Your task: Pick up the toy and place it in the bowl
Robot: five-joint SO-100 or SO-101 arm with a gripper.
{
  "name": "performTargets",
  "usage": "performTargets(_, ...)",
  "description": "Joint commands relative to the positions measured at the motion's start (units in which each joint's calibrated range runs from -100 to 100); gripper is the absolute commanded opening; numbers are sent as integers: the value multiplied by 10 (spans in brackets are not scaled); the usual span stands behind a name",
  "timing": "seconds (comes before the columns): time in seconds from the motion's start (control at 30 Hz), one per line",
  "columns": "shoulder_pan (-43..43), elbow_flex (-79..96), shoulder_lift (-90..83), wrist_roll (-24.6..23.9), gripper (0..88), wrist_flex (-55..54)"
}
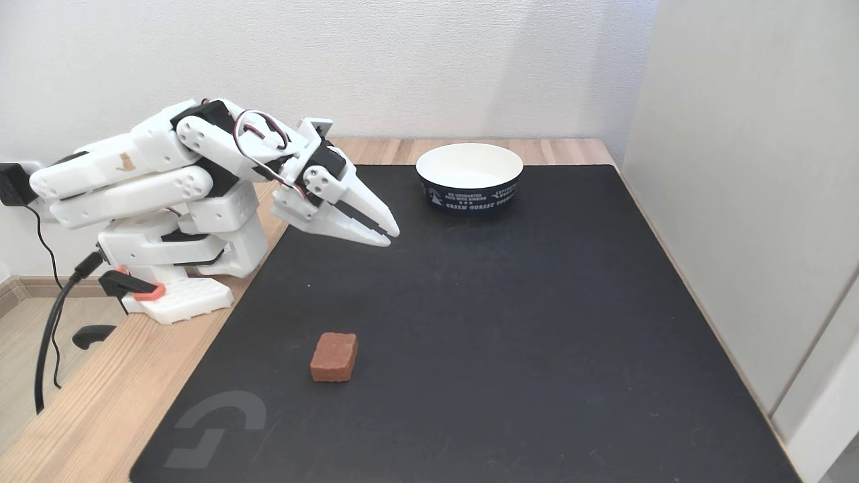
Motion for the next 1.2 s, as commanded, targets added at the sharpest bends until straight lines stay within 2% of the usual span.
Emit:
performTargets(0.0,5,7,-5,1,30,-1)
performTargets(0.57,2,7,-5,2,31,-2)
performTargets(0.67,3,7,-5,3,139,0)
performTargets(0.7,-1,7,-5,3,197,0)
performTargets(0.73,-2,7,-5,3,327,4)
performTargets(0.77,-2,6,-4,5,372,4)
performTargets(0.87,0,0,-1,22,381,5)
performTargets(1.07,3,-9,2,16,364,9)
performTargets(1.17,8,-66,3,16,364,79)
